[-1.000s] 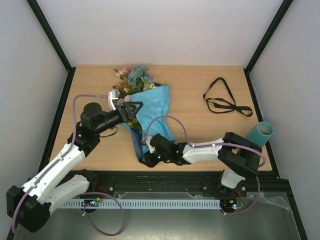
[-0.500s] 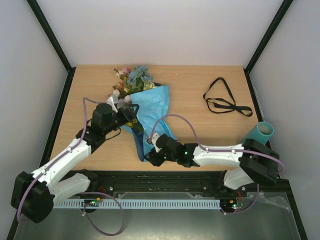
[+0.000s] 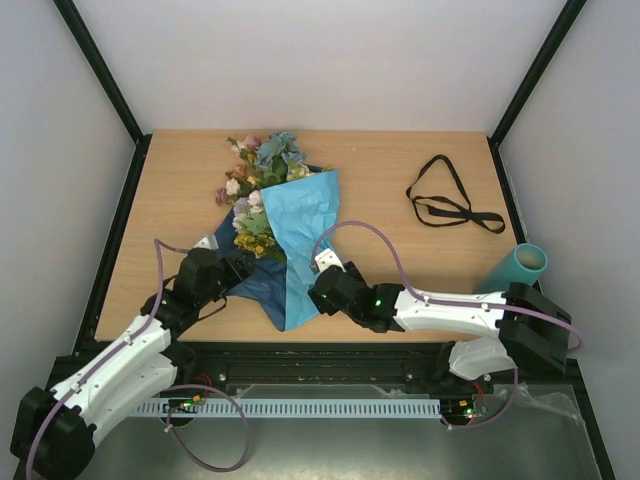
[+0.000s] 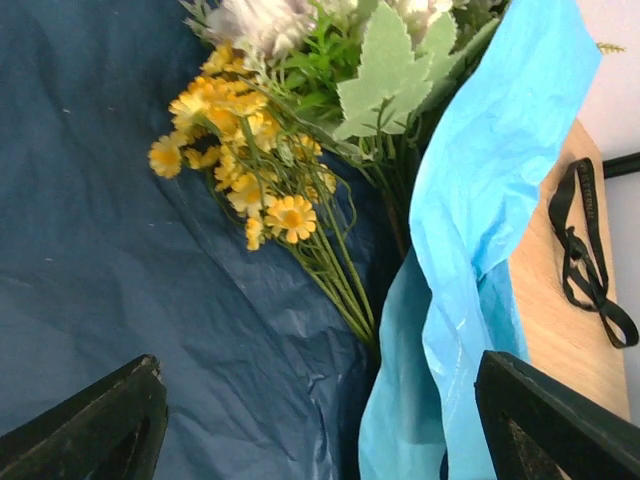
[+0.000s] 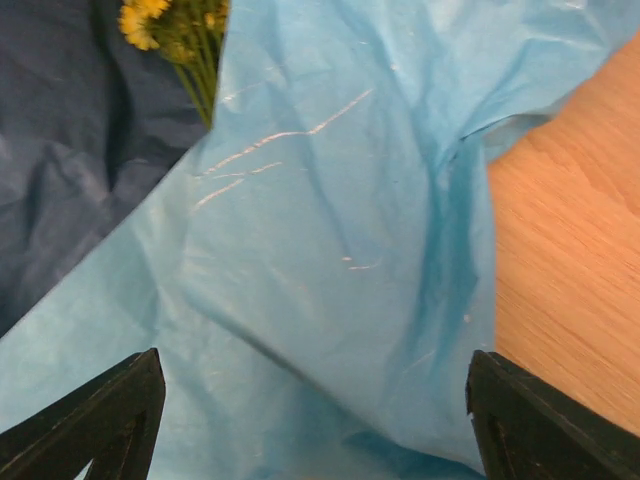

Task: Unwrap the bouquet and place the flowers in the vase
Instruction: Unfold the wrapping paper at the center of the board.

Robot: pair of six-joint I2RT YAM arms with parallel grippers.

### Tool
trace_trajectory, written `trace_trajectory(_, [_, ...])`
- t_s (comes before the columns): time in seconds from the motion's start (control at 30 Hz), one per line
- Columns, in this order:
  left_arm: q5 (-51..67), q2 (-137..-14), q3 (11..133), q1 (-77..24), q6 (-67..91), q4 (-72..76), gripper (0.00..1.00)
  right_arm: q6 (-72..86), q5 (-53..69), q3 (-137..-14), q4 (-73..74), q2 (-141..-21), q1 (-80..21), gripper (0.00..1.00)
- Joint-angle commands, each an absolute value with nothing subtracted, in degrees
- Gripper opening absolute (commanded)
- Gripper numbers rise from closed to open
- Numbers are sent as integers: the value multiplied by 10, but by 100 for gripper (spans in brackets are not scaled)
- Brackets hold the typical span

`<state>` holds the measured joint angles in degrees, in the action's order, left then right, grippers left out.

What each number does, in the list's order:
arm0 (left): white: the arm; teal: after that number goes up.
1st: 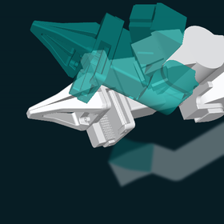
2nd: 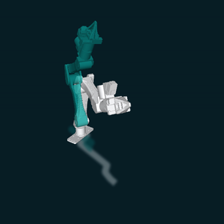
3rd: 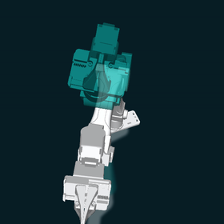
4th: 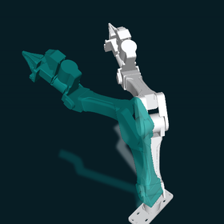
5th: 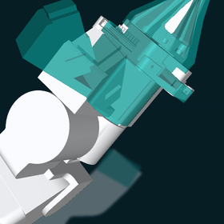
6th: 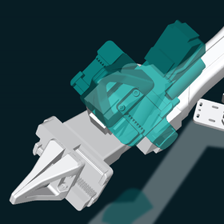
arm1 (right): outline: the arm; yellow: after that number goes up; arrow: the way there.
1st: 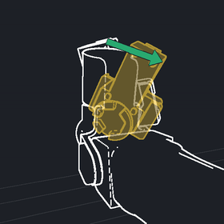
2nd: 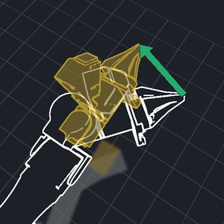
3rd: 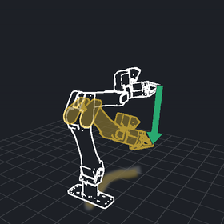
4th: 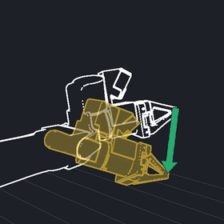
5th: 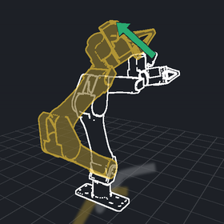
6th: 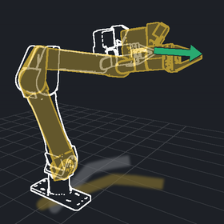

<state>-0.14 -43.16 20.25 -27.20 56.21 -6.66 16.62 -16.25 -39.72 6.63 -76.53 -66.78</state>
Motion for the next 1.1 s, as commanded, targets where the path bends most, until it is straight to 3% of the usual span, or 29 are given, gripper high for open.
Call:
trace_trajectory(0.0, [-49,-414,200,-272,547,-109,85,143,-246,-415,83,-788,-667,87])
trace_trajectory(0.1, [-16,-429,164,-272,549,-59,84,141,-253,-417,76,-802,-663,90])
trace_trajectory(0.2, [7,-455,139,-272,554,-23,75,167,-233,-426,87,-820,-635,90])
trace_trajectory(0.53, [-87,-491,137,-271,516,-60,63,193,-155,-389,59,-831,-586,86])
trace_trajectory(0.83, [27,-503,113,-271,521,91,47,215,-106,-392,15,-868,-579,81])
trace_trajectory(1.07, [-16,-541,97,-207,483,128,39,226,-103,-418,-20,-909,-550,67])
